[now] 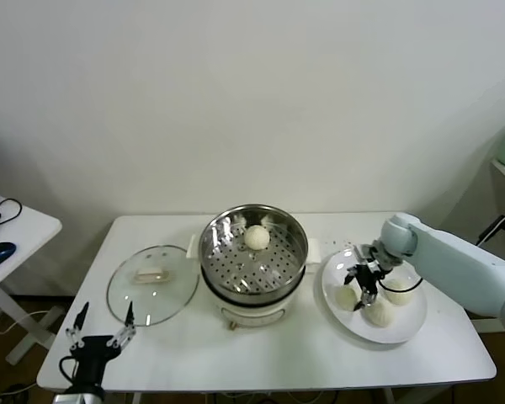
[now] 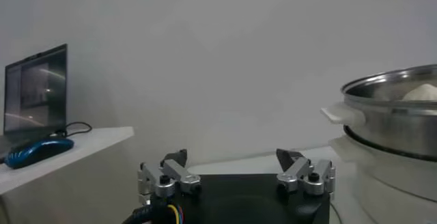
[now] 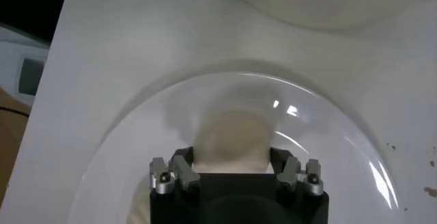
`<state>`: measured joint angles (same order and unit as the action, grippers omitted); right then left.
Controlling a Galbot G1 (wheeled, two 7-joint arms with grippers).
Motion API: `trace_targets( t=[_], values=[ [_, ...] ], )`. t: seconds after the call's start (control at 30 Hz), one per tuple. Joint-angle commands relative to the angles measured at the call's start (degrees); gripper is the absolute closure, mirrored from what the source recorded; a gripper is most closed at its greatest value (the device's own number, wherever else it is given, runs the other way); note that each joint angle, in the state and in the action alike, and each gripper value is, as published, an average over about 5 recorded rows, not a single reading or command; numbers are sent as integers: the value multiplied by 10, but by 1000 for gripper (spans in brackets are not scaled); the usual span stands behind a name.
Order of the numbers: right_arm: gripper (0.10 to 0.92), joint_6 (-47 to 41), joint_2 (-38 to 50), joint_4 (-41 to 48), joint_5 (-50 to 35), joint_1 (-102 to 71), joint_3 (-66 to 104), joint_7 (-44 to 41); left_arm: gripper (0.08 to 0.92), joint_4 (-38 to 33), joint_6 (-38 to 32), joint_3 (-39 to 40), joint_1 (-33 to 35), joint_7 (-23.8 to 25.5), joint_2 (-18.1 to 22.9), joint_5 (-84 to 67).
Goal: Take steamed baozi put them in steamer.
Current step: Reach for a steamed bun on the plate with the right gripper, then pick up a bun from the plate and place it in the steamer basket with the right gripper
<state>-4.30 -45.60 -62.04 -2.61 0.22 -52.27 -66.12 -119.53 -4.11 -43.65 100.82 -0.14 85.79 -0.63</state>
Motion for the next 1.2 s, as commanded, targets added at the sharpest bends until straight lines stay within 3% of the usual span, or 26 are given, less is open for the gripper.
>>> trace_targets(
  t=[0.03,0.4,0.67,0.97,1.2],
  values=[
    [322,0,0,0,-1,0,2,0,177,-1,0,-1,0,0,0,0],
    [338,-10,17,-18,-66,63,-19,5,177,-1,-1,-1,-2,-1,1,-1],
    [338,-28,21,-17,-267,314,-197,-1,177,-4,-2,0,-3,0,3,-2],
    [338,-63,-55,-19,-468,498,-323,-6,177,-9,1,9,-7,2,1,0],
    [338,-90,-146,-17,-507,489,-313,14,177,-15,-7,26,2,0,-25,21]
  ],
)
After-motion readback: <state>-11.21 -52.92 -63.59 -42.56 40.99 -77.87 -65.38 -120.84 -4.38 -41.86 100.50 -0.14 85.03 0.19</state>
